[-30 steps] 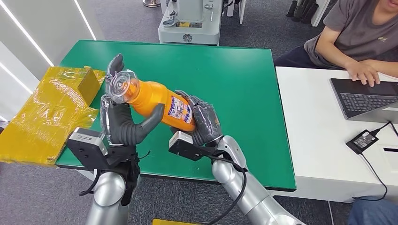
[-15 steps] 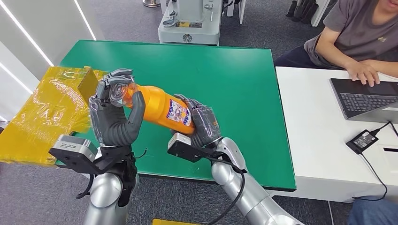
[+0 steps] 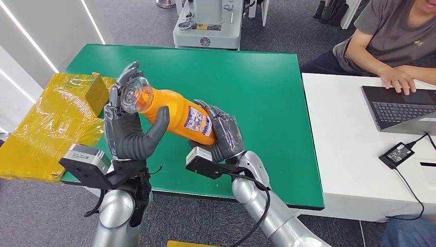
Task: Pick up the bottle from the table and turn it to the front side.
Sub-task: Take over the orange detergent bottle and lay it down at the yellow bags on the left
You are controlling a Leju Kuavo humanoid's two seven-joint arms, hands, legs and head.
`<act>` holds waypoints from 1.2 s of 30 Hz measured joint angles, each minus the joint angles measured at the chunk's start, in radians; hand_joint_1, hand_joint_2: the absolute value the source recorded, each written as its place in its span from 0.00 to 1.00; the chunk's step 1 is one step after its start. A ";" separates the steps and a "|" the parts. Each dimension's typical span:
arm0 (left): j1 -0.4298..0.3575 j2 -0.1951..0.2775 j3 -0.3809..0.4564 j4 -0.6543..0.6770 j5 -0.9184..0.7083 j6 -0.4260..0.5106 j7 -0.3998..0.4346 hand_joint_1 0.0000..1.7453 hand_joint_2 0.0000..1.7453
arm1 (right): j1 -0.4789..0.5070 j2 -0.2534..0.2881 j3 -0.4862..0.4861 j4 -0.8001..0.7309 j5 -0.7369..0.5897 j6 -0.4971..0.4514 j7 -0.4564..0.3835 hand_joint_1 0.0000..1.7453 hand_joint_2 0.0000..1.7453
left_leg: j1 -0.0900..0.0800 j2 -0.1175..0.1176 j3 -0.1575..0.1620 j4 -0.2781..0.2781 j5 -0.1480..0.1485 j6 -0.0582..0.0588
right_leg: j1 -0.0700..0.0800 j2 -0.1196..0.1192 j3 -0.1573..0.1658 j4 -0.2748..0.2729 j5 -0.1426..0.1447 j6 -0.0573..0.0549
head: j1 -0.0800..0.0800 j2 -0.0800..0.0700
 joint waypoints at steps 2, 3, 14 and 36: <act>0.000 0.000 0.000 0.001 0.001 -0.008 0.006 0.00 1.00 | -0.003 0.001 0.000 -0.002 -0.003 0.000 -0.004 1.00 1.00 | 0.000 0.000 0.000 0.000 0.000 0.000 | 0.000 0.000 0.000 0.000 0.000 0.000 | 0.000 0.000; 0.000 0.000 0.000 0.001 0.004 -0.013 0.008 0.00 1.00 | -0.006 0.002 0.000 -0.002 -0.005 0.001 -0.006 1.00 1.00 | 0.000 0.000 0.000 0.000 0.000 0.000 | 0.000 0.000 0.000 0.000 0.000 0.000 | 0.000 0.000; 0.000 0.000 0.000 0.001 0.034 -0.065 0.018 0.00 1.00 | -0.028 0.011 0.000 0.014 -0.041 0.021 -0.045 1.00 1.00 | 0.000 0.000 0.000 0.000 0.000 0.000 | 0.000 0.000 0.000 0.000 0.000 0.000 | 0.000 0.000; 0.001 0.000 -0.001 -0.020 0.010 -0.035 0.018 0.00 1.00 | -0.052 0.024 0.000 0.078 -0.107 0.102 -0.054 1.00 1.00 | 0.000 0.000 0.000 0.000 0.000 0.000 | 0.000 0.000 0.000 0.000 0.000 0.000 | 0.000 0.000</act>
